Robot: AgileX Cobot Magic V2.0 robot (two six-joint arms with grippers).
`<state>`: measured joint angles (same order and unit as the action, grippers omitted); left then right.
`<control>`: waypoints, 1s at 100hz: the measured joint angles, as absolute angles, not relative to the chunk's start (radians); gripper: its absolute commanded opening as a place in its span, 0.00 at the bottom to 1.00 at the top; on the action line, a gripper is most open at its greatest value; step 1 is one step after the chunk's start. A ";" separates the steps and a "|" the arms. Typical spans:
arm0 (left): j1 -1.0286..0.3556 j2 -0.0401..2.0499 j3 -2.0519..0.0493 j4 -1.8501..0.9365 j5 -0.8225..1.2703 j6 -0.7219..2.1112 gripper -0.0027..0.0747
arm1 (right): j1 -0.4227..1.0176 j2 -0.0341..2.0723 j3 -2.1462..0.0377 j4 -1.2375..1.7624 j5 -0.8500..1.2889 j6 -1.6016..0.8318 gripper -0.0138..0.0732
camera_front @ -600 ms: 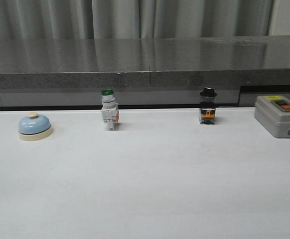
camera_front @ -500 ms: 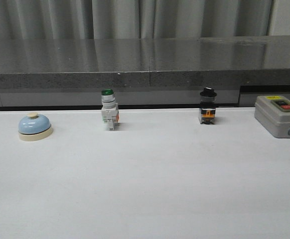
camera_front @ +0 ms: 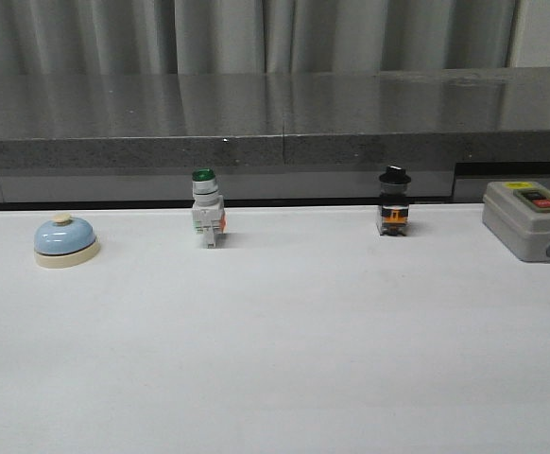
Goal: Place and press bell with both arms
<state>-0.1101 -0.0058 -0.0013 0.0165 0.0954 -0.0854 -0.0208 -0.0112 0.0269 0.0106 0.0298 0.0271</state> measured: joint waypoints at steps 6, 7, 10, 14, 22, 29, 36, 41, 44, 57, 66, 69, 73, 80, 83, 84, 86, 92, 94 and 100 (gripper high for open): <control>-0.110 -0.006 -0.012 0.007 0.114 -0.085 0.01 | -0.021 -0.011 0.027 0.011 0.030 0.027 0.09; -0.110 -0.006 -0.014 0.007 0.118 -0.085 0.01 | -0.021 -0.011 0.027 0.011 0.030 0.027 0.09; -0.110 -0.006 -0.027 0.007 0.144 -0.085 0.01 | -0.021 -0.011 0.027 0.011 0.030 0.027 0.09; -0.110 -0.004 -0.053 0.007 0.172 -0.085 0.01 | -0.021 -0.011 0.027 0.011 0.030 0.027 0.09; -0.110 0.028 -0.117 0.005 0.206 -0.085 0.01 | -0.021 -0.011 0.027 0.011 0.030 0.027 0.09; -0.110 0.065 -0.165 0.000 0.196 -0.085 0.01 | -0.021 -0.011 0.027 0.011 0.030 0.027 0.09; -0.110 0.101 -0.202 0.000 0.160 -0.085 0.01 | -0.021 -0.011 0.027 0.011 0.030 0.027 0.09; -0.110 0.126 -0.224 0.000 0.132 -0.085 0.01 | -0.021 -0.011 0.027 0.011 0.030 0.027 0.09; -0.110 0.142 -0.238 0.000 0.123 -0.085 0.01 | -0.021 -0.011 0.027 0.011 0.030 0.027 0.09; -0.110 0.235 -0.318 0.000 0.122 -0.085 0.01 | -0.021 -0.011 0.027 0.011 0.030 0.027 0.09; -0.110 0.317 -0.382 0.000 0.157 -0.085 0.01 | -0.021 -0.011 0.027 0.011 0.030 0.027 0.09; -0.110 0.355 -0.410 0.000 0.177 -0.085 0.01 | -0.021 -0.011 0.027 0.011 0.030 0.027 0.09; -0.110 0.396 -0.438 0.000 0.196 -0.085 0.01 | -0.021 -0.011 0.027 0.011 0.030 0.027 0.09; -0.110 0.482 -0.490 0.000 0.236 -0.085 0.01 | -0.021 -0.011 0.027 0.011 0.030 0.027 0.09; -0.110 0.526 -0.515 0.000 0.253 -0.085 0.01 | -0.021 -0.011 0.027 0.011 0.030 0.027 0.09; -0.110 0.534 -0.519 0.000 0.256 -0.085 0.01 | -0.021 -0.011 0.027 0.011 0.030 0.027 0.09; -0.110 0.560 -0.533 0.000 0.266 -0.085 0.01 | -0.021 -0.011 0.027 0.011 0.030 0.027 0.09; -0.110 0.637 -0.573 0.000 0.285 -0.085 0.01 | -0.021 -0.011 0.027 0.011 0.030 0.027 0.09; -0.110 0.662 -0.581 0.000 0.288 -0.085 0.01 | -0.021 -0.011 0.027 0.011 0.030 0.027 0.09; -0.110 0.727 -0.621 0.006 0.305 -0.085 0.01 | -0.021 -0.011 0.027 0.011 0.030 0.027 0.09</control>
<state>-0.1101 0.7271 -0.6210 0.0056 0.3050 -0.0854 -0.0208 -0.0112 0.0269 0.0106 0.0298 0.0271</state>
